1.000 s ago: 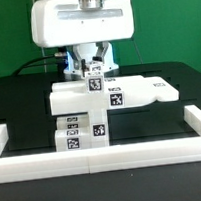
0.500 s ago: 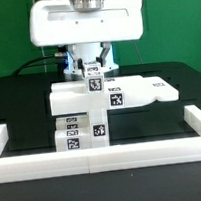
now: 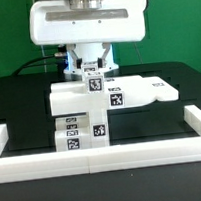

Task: Assemble chair

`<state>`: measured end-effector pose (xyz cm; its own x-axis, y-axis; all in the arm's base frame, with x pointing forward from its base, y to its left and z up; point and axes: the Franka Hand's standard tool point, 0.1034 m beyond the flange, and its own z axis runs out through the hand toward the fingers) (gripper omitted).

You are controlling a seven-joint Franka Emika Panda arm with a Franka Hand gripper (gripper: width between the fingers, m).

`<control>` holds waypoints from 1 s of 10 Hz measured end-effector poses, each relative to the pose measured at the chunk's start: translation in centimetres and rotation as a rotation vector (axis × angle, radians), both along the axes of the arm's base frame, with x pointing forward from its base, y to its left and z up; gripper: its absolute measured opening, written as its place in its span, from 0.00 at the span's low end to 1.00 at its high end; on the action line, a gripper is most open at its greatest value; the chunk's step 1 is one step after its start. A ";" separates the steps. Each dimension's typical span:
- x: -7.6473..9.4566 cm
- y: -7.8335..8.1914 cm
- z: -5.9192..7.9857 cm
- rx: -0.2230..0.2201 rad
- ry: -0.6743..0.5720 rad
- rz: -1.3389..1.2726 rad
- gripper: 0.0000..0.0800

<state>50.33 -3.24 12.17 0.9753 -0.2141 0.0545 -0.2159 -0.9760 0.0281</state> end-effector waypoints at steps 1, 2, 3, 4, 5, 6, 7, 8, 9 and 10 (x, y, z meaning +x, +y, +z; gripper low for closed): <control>0.0 0.1 0.0 0.008 -0.003 -0.071 0.36; 0.0 0.1 0.0 0.010 -0.005 -0.104 0.36; 0.0 0.1 0.0 0.017 -0.008 -0.189 0.36; 0.0 0.2 0.0 0.026 -0.011 -0.267 0.36; 0.0 0.2 0.0 0.029 -0.013 -0.316 0.36; 0.0 0.2 0.0 0.030 -0.014 -0.340 0.36; 0.0 0.2 0.0 0.039 -0.016 -0.424 0.36; 0.0 0.3 0.0 0.046 -0.018 -0.489 0.36; 0.0 0.3 0.0 0.048 -0.019 -0.521 0.36; 0.0 0.4 0.0 0.055 -0.021 -0.604 0.36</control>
Offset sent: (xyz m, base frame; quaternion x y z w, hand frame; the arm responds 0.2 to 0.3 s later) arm 0.0000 0.0000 0.0000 0.0000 0.0000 0.1938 0.9810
